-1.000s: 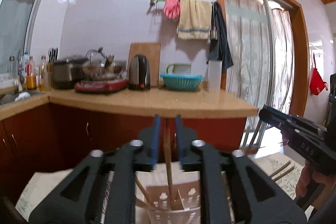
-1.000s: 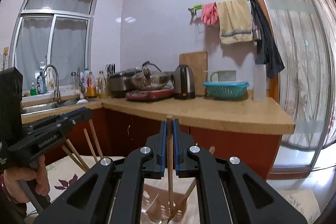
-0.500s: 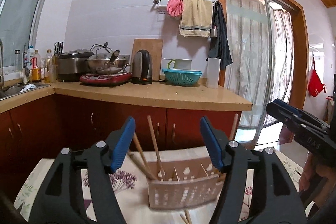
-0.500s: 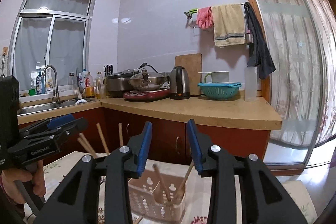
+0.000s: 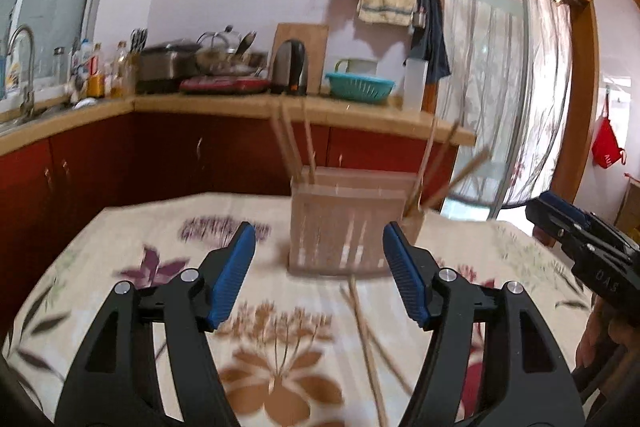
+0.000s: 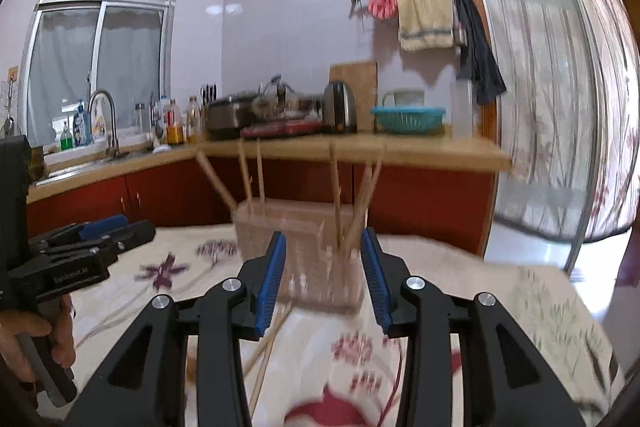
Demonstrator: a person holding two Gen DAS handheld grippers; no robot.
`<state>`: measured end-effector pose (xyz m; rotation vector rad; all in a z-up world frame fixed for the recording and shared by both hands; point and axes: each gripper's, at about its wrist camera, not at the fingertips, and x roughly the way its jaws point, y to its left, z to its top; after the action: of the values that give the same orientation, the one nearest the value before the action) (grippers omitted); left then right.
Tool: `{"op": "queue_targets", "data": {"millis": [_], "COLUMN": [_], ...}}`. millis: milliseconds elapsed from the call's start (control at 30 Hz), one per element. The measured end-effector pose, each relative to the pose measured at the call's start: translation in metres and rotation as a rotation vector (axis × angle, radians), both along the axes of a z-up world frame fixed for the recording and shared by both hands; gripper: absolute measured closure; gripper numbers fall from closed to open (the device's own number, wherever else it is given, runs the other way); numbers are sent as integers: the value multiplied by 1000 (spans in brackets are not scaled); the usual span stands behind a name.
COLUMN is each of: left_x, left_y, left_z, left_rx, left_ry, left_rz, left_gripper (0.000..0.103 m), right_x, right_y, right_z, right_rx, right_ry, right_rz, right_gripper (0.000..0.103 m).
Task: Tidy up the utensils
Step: 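Move both grippers back down to the loose chopsticks on the table, then close the right gripper on a chopstick while the left gripper grasps another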
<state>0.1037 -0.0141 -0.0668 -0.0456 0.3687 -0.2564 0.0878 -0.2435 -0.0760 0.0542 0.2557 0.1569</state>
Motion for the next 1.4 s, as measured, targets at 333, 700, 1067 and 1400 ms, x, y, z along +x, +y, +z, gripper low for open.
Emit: {"op": "queue_targets", "data": {"millis": [333, 700, 1067, 1400], "left_x": [-43, -63, -57, -52], "left_y": [5, -15, -49, -46], "left_z": [-61, -108, -135, -145], "left_rx": [4, 25, 84, 89], "left_ry": [104, 176, 246, 268], "left_rz": [32, 8, -46, -44], "left_gripper": [38, 41, 54, 86], "right_x": [-26, -48, -49, -45], "right_y": [-7, -13, -21, -17], "right_z": [-67, -100, -110, -114], "right_rx": [23, -1, 25, 25], "right_ry": [127, 158, 176, 193], "right_rz": [-21, -36, -40, -30], "right_gripper": [64, 64, 64, 64]}}
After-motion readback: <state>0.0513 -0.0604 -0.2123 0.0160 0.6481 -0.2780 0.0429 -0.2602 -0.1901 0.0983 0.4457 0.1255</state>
